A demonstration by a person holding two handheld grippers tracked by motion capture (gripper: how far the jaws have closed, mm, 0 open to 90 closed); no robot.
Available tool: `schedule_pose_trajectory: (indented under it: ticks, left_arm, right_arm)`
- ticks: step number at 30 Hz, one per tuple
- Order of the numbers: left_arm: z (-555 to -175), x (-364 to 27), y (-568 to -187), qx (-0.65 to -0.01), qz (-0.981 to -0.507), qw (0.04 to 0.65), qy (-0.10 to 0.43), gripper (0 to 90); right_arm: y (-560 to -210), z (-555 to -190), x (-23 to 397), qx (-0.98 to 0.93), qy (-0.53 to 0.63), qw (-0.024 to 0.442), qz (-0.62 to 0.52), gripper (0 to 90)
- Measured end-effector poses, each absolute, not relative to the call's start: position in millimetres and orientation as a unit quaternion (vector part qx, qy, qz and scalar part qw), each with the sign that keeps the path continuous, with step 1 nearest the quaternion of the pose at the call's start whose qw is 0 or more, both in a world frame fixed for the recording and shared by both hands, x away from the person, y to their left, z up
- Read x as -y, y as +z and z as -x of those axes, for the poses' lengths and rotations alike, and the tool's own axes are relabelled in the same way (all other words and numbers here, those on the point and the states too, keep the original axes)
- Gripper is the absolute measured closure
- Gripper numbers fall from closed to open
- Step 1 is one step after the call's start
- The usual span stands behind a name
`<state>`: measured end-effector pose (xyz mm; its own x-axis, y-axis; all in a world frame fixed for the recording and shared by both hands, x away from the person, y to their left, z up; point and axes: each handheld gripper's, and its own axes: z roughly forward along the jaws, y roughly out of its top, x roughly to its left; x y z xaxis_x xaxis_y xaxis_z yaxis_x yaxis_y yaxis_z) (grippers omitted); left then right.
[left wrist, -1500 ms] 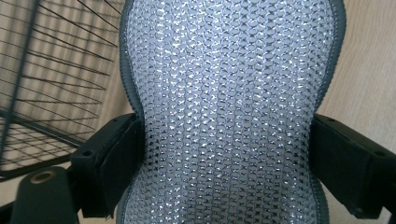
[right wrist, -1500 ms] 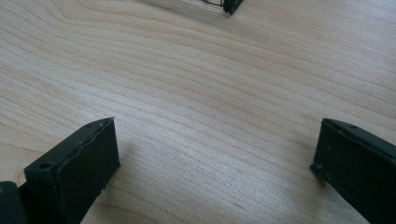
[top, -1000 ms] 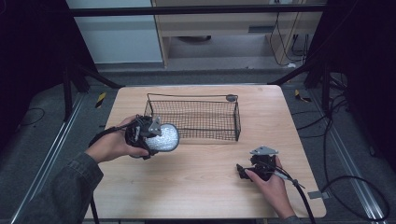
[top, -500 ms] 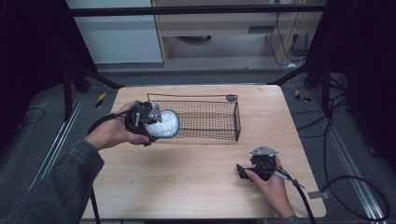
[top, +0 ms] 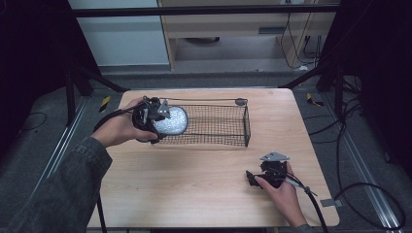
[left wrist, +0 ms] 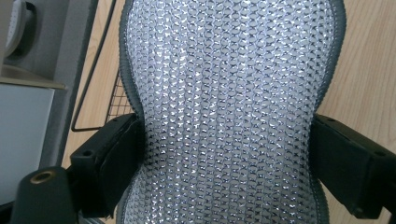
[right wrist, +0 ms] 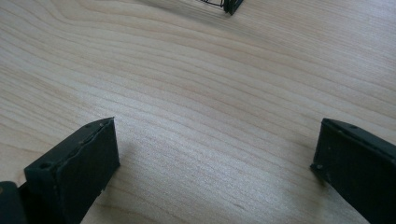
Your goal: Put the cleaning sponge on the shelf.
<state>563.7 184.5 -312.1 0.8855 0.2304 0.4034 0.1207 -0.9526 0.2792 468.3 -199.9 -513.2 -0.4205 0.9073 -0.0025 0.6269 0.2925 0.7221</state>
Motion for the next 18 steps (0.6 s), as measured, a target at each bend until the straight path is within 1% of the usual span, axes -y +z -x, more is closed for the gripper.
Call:
schedule_pose_trajectory:
  ticks: [18]
  left_arm:
    - [-587,-173,-309,-0.094,-0.96,0.124,0.234,12.2]
  right_arm:
    - [-513,-468,200,-0.775,0.33,0.212,-0.495,0.4]
